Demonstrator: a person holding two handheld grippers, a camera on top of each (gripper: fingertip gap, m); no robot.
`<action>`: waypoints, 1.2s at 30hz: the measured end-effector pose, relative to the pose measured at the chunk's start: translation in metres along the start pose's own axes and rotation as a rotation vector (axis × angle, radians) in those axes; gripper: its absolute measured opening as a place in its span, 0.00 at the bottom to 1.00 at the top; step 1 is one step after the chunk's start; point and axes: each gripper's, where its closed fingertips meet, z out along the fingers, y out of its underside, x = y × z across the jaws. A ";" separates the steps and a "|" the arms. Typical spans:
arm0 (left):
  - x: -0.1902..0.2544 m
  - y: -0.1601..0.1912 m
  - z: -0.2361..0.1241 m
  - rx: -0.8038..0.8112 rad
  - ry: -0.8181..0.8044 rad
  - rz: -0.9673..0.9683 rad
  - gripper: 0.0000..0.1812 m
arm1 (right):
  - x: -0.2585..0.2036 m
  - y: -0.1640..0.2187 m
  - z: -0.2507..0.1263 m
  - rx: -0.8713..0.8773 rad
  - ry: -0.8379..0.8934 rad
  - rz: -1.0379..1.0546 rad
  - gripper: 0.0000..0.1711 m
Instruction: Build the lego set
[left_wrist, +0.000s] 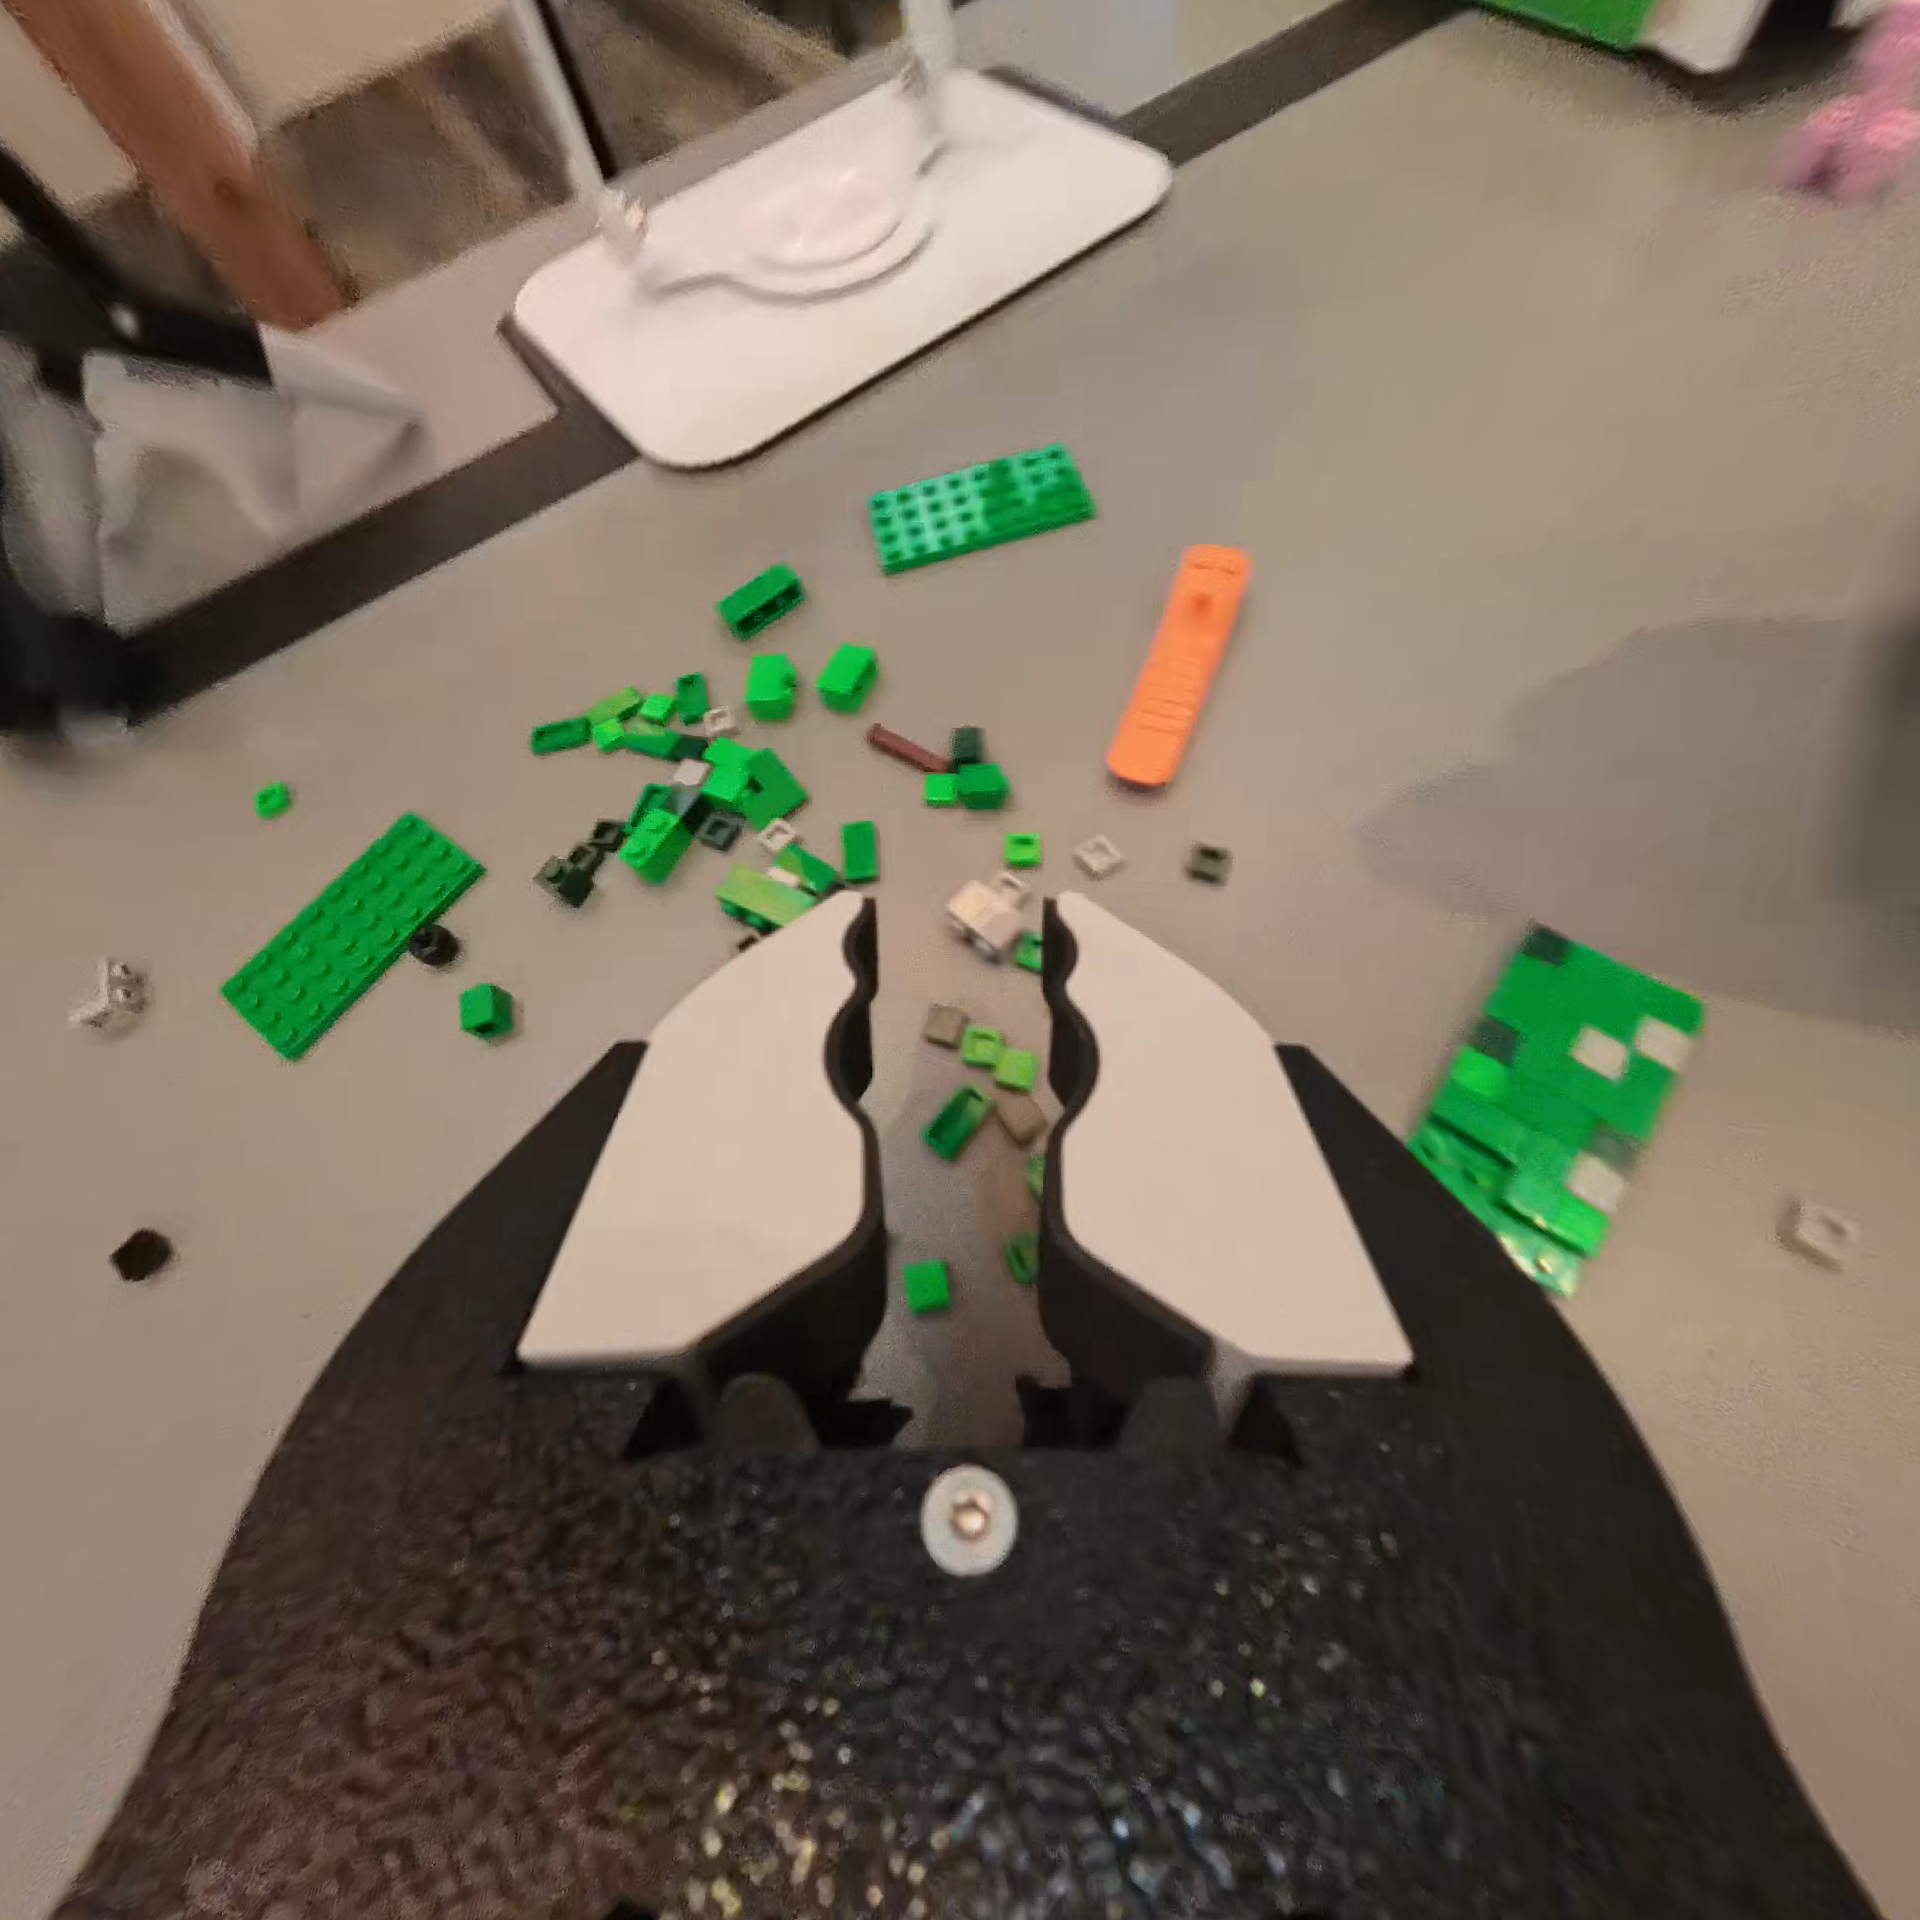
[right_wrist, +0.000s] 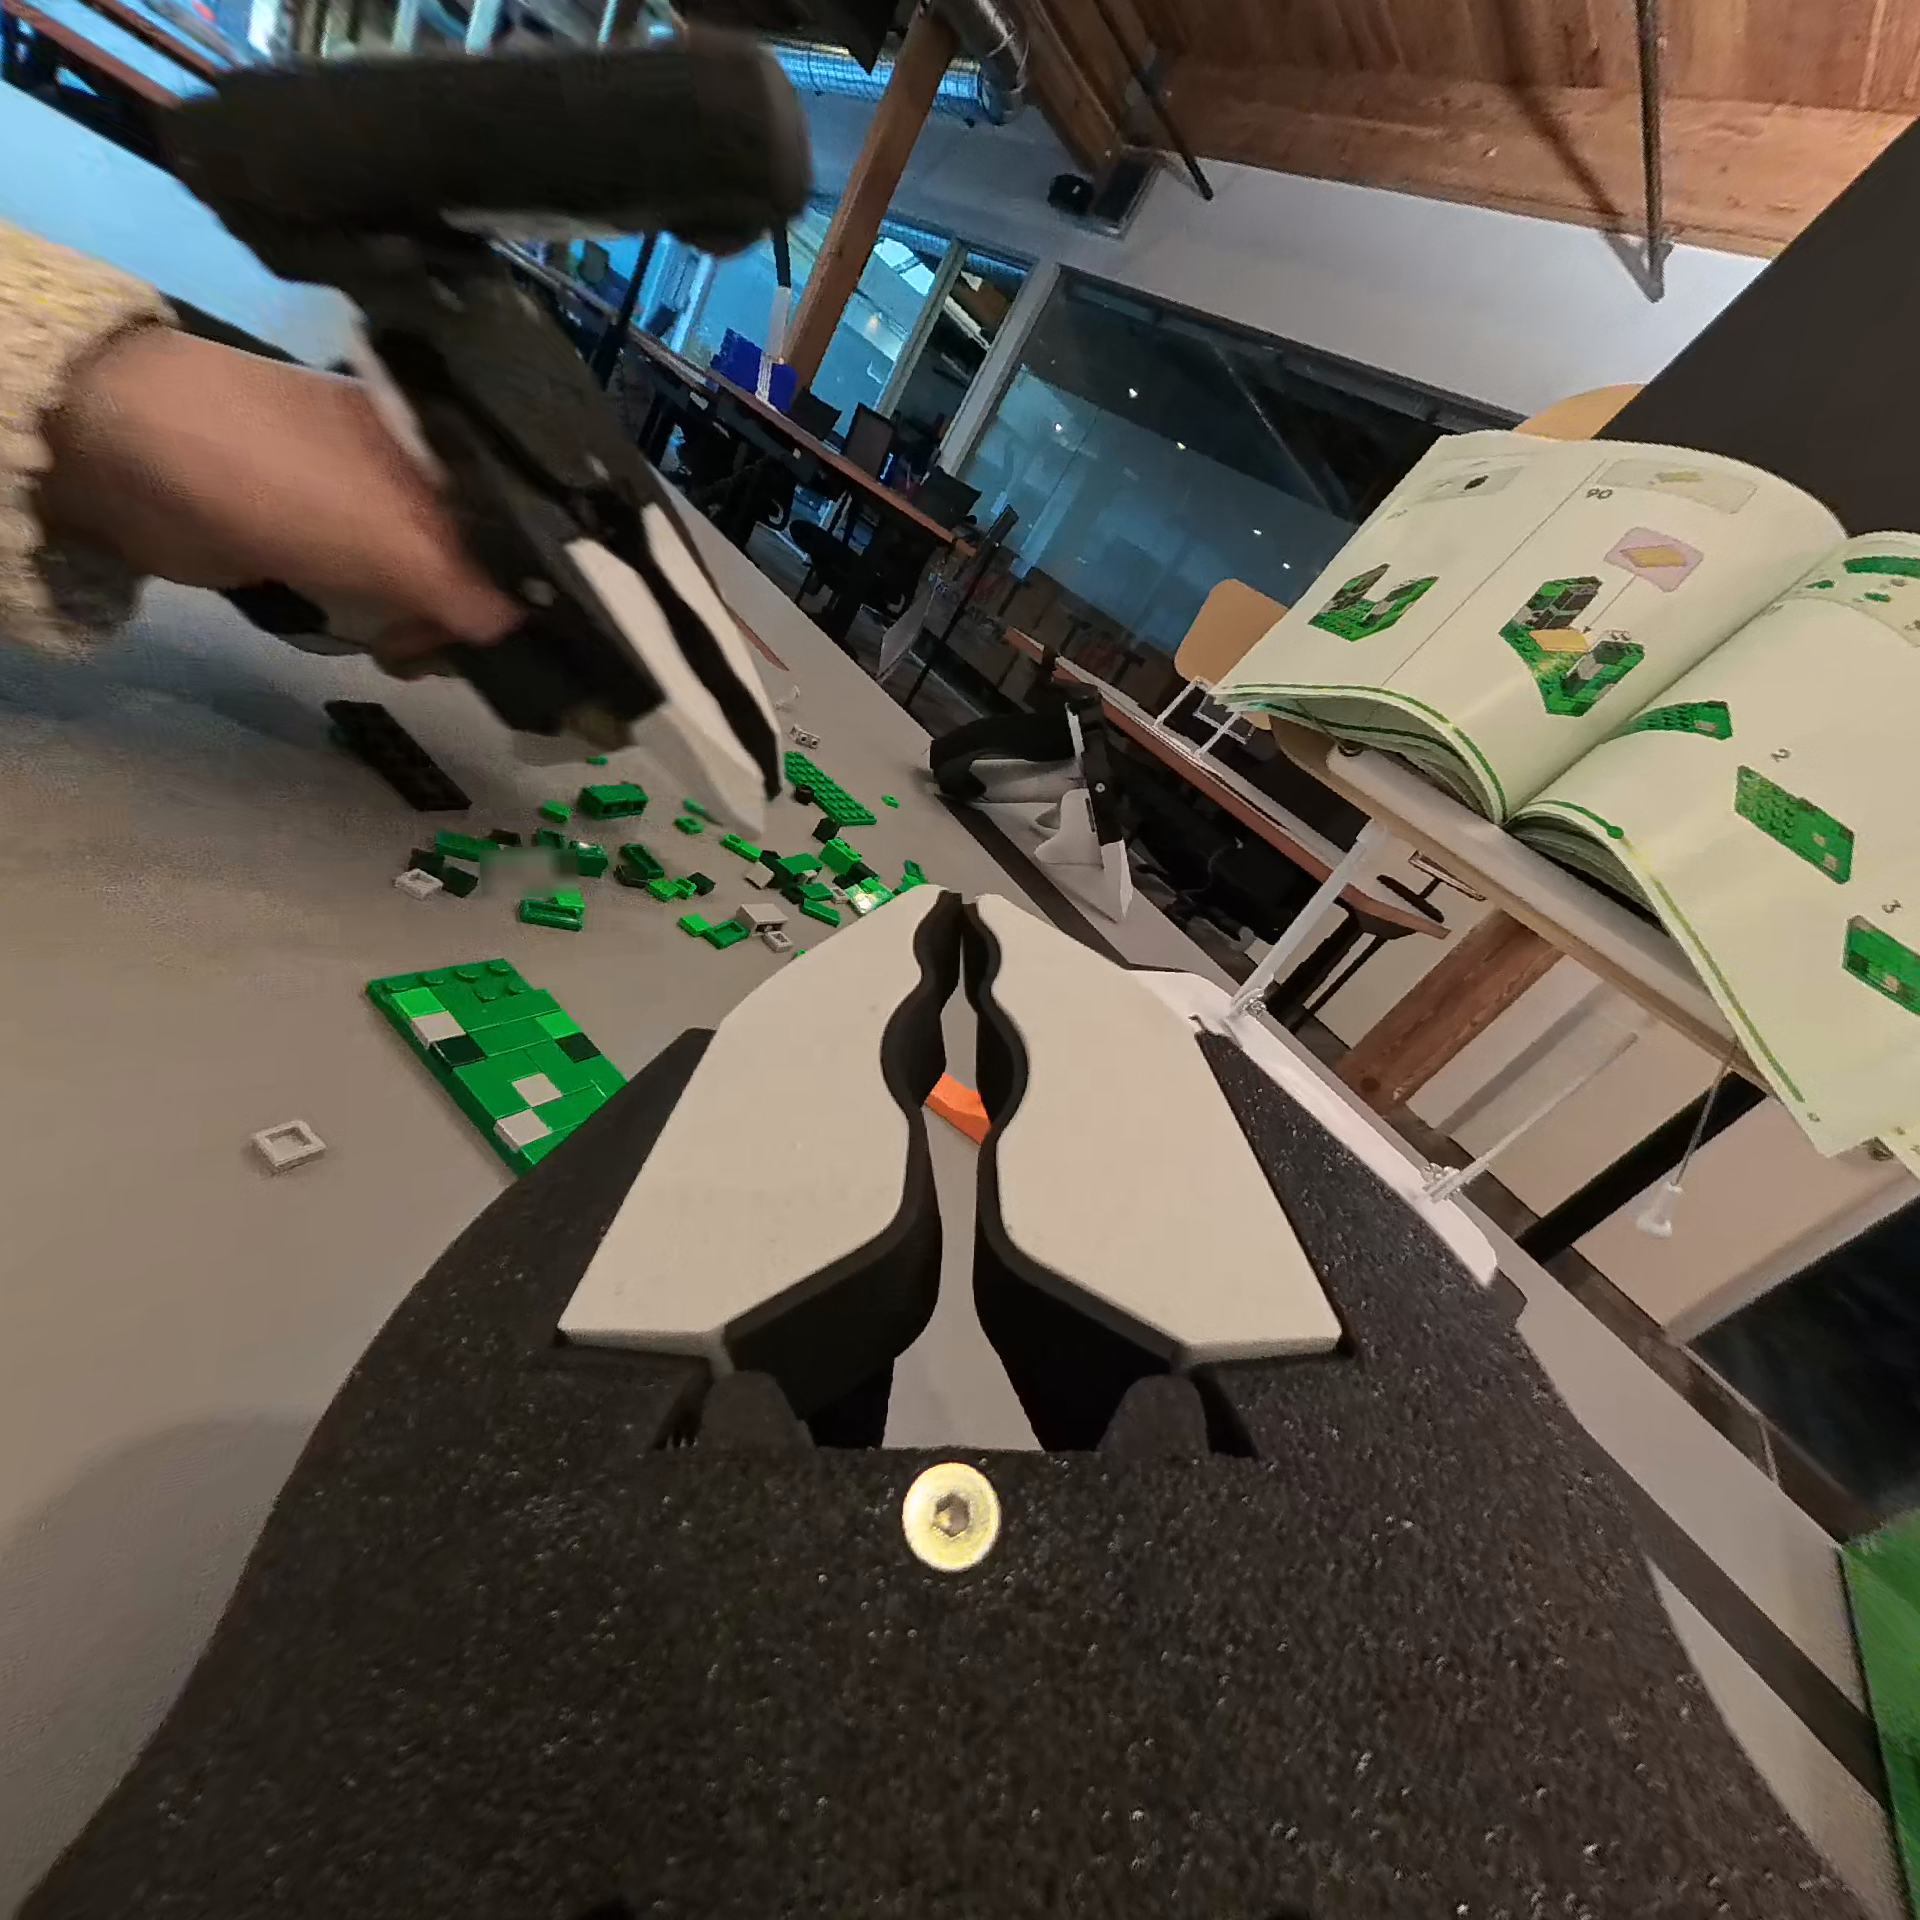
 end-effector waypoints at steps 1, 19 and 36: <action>-0.006 -0.004 0.007 -0.006 0.013 -0.036 0.15 | 0.000 0.000 0.000 0.001 -0.001 0.005 0.00; -0.048 0.008 0.066 -0.692 -0.099 -0.388 0.18 | -0.009 -0.007 -0.006 0.045 -0.073 0.059 0.00; 0.002 -0.011 0.026 -0.652 0.230 0.320 0.08 | -0.005 -0.009 -0.007 0.058 -0.052 0.092 0.00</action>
